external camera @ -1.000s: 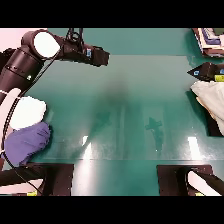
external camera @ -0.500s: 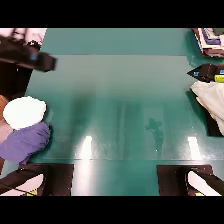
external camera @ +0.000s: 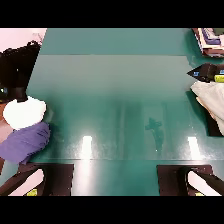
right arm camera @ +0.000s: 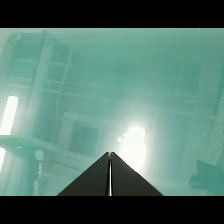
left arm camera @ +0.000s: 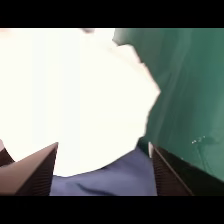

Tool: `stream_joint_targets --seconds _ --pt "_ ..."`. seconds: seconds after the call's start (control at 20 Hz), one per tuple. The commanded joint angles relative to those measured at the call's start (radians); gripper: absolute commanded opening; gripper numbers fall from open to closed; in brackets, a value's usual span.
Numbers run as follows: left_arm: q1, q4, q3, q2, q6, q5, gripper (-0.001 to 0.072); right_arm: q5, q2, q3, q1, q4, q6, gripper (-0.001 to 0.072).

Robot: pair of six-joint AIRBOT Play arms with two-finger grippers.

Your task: Fold the shirts.

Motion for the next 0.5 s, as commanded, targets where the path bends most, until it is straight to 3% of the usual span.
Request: stream_joint_targets --seconds 0.0,0.35,0.4,0.45 --pt "0.039 0.029 -0.159 -0.007 -0.050 0.173 0.0660 0.010 0.001 0.000 0.000 0.001 0.000 0.0016" --pt "0.039 0.063 -0.201 -0.071 -0.120 0.207 0.0657 0.008 0.001 0.000 0.000 0.001 0.000 0.0017" --pt "0.039 0.063 -0.201 -0.071 -0.143 0.203 0.0522 0.005 0.001 0.000 0.000 0.000 0.000 0.0017" --pt "0.039 0.063 -0.201 -0.070 -0.142 0.195 0.0246 0.001 0.001 0.000 0.000 0.000 0.000 0.0016"
